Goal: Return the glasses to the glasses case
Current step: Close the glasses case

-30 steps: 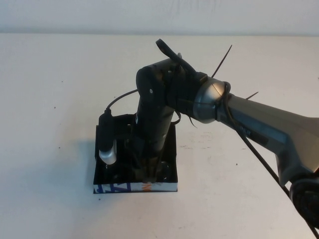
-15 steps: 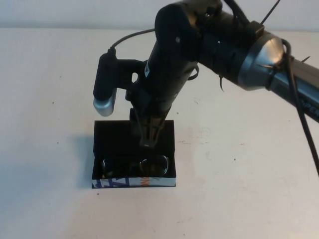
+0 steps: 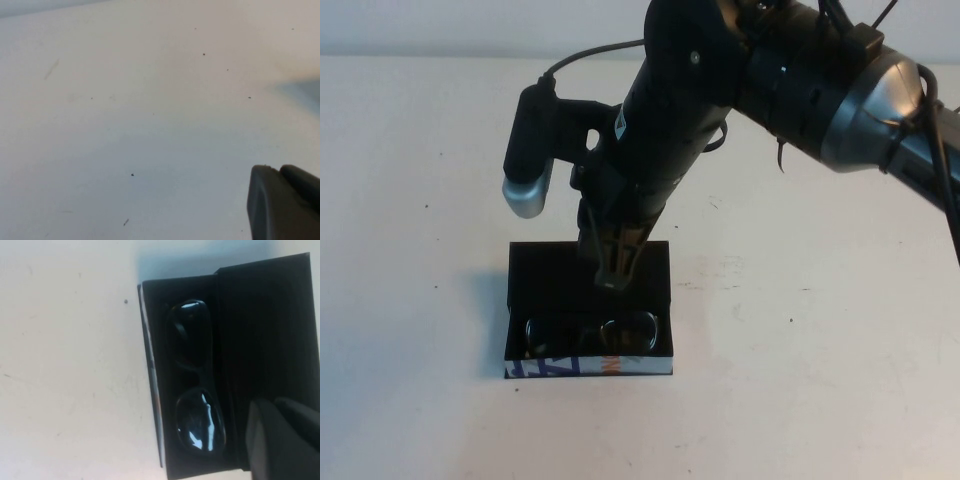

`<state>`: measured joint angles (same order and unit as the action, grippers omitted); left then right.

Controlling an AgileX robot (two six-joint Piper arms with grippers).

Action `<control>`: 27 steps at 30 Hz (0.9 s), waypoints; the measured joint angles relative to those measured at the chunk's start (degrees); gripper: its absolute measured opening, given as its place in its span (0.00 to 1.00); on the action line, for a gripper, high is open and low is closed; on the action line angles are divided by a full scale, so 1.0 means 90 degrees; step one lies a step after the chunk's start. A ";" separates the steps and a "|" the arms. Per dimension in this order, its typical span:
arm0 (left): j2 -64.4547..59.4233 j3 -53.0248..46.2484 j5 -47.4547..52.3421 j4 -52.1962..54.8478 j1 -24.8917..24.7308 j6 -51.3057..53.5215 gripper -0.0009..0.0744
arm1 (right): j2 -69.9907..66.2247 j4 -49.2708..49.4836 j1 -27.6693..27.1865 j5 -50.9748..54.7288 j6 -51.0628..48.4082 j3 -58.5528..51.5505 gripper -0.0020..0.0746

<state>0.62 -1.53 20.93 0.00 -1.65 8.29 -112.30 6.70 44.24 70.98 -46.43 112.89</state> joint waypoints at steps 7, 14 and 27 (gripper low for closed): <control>0.0000 0.0000 -0.0233 -0.0104 0.0000 -0.0210 0.01 | 0.0000 0.0071 0.0000 0.0007 0.0357 0.0000 0.01; 0.0000 0.0000 -0.1099 -0.2205 0.0000 -0.1366 0.01 | 0.0000 0.0077 0.0000 0.0015 0.0493 0.0000 0.01; -0.1297 0.1176 0.0024 -0.3525 -0.0370 -0.0785 0.01 | 0.0000 -0.0183 -0.0040 0.0015 0.1389 0.0000 0.01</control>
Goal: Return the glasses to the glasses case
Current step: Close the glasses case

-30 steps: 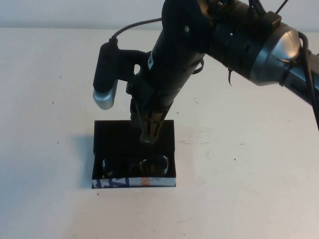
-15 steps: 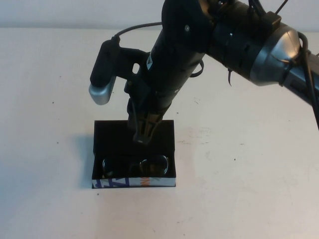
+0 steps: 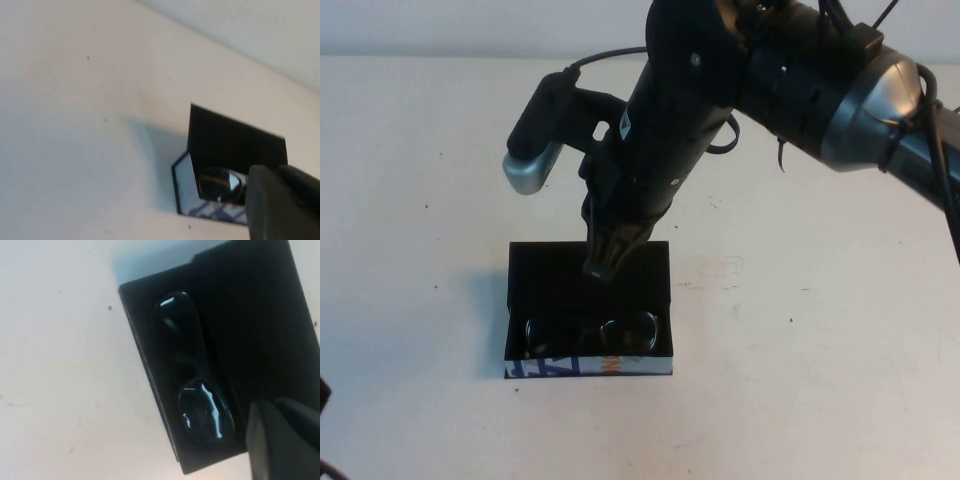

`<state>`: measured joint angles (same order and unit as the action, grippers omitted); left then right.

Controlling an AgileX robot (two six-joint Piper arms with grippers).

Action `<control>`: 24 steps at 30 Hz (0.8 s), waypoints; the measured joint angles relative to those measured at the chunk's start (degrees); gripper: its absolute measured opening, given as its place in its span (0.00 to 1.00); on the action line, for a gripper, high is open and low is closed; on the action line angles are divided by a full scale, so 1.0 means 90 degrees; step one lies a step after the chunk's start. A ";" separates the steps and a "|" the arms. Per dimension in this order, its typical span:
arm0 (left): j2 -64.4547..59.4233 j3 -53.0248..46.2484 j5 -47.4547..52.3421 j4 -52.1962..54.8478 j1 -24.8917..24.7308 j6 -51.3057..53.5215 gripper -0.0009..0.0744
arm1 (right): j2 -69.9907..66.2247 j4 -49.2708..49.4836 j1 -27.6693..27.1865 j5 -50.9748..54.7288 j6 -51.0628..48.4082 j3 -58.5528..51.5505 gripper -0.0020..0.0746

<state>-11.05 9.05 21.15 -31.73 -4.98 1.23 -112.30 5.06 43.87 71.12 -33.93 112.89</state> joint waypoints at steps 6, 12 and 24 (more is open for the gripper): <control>-0.2338 0.1361 0.1130 -0.0015 -0.0450 0.1116 0.01 | -0.0084 -0.0028 -0.0251 0.0008 0.0588 0.0000 0.01; -0.4188 0.2131 0.1595 -0.0731 -0.0522 0.2823 0.01 | -0.0109 0.0059 -0.0598 0.0008 0.0932 0.0000 0.01; -0.6510 0.2212 0.1674 -0.4780 -0.0522 0.7618 0.01 | -0.0112 0.0101 -0.0661 -0.0746 0.1732 0.0000 0.01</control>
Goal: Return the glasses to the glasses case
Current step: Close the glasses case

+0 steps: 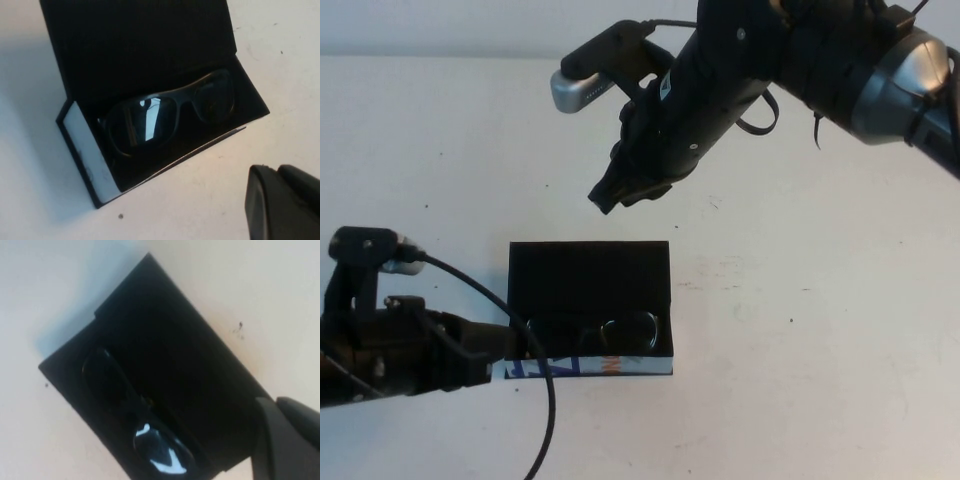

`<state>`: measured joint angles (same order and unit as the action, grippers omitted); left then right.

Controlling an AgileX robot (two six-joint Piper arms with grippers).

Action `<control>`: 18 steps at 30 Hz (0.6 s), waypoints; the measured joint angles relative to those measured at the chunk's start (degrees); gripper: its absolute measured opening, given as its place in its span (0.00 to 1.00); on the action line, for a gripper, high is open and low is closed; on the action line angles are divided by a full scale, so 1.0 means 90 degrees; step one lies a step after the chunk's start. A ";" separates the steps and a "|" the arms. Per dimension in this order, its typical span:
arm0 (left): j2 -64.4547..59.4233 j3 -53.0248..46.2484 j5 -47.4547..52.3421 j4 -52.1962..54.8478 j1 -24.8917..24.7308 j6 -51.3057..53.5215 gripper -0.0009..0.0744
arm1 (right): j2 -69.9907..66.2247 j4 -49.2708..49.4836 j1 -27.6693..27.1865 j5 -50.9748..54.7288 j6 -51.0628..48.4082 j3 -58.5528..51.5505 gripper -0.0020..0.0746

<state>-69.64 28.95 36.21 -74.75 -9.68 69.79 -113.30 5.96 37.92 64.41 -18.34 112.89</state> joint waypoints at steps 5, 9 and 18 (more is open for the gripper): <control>-0.0743 0.0017 0.0260 -0.0692 0.0000 0.0948 0.01 | -0.0085 0.0098 -0.0148 -0.0186 0.0211 0.0000 0.01; -0.1236 0.0043 0.0462 -0.0792 0.0000 0.1320 0.01 | -0.0285 0.0525 -0.0434 -0.0231 0.0238 0.0000 0.01; -0.2035 0.0043 0.0258 -0.1088 -0.0414 0.2047 0.01 | -0.0605 0.0945 -0.0584 -0.0434 0.0238 0.0361 0.01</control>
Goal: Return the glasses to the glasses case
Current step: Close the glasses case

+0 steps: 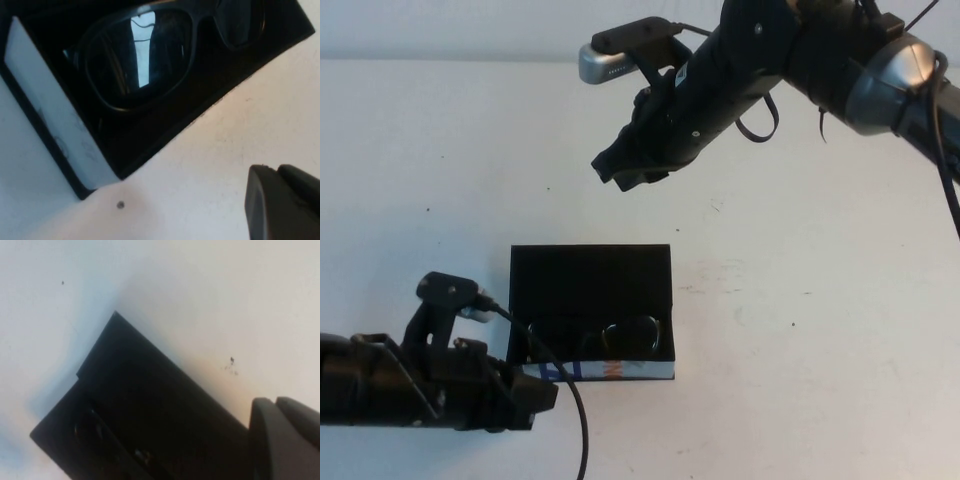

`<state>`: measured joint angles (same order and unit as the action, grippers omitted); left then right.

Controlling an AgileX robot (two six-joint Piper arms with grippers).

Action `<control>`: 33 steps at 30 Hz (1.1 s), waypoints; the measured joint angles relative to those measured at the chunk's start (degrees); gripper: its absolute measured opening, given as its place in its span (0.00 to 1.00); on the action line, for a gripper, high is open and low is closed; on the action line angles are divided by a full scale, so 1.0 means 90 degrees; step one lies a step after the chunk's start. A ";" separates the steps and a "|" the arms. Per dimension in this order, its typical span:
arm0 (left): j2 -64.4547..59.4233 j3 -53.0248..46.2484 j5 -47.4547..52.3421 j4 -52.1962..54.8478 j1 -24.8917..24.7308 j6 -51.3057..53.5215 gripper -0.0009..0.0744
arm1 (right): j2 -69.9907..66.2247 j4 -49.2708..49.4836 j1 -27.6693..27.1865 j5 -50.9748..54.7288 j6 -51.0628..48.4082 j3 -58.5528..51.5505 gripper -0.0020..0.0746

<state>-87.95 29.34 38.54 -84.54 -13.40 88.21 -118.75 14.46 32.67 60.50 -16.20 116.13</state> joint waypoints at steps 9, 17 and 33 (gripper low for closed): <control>-0.0595 0.0025 -0.0345 -0.1137 -0.0198 0.1207 0.01 | -0.1026 0.0091 -0.0140 0.0866 0.0000 0.1579 0.01; -0.0960 0.0064 -0.0551 -0.1493 -0.0202 0.1776 0.01 | -0.1712 0.0248 -0.0134 0.0956 0.0012 0.2151 0.01; -0.1047 0.0068 -0.0424 -0.1602 -0.0202 0.2060 0.01 | -0.2391 0.0640 -0.0182 0.0598 0.0015 0.2177 0.01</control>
<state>-97.37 29.95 34.72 -98.96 -15.22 106.75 -140.26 20.23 31.03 65.88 -16.06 135.73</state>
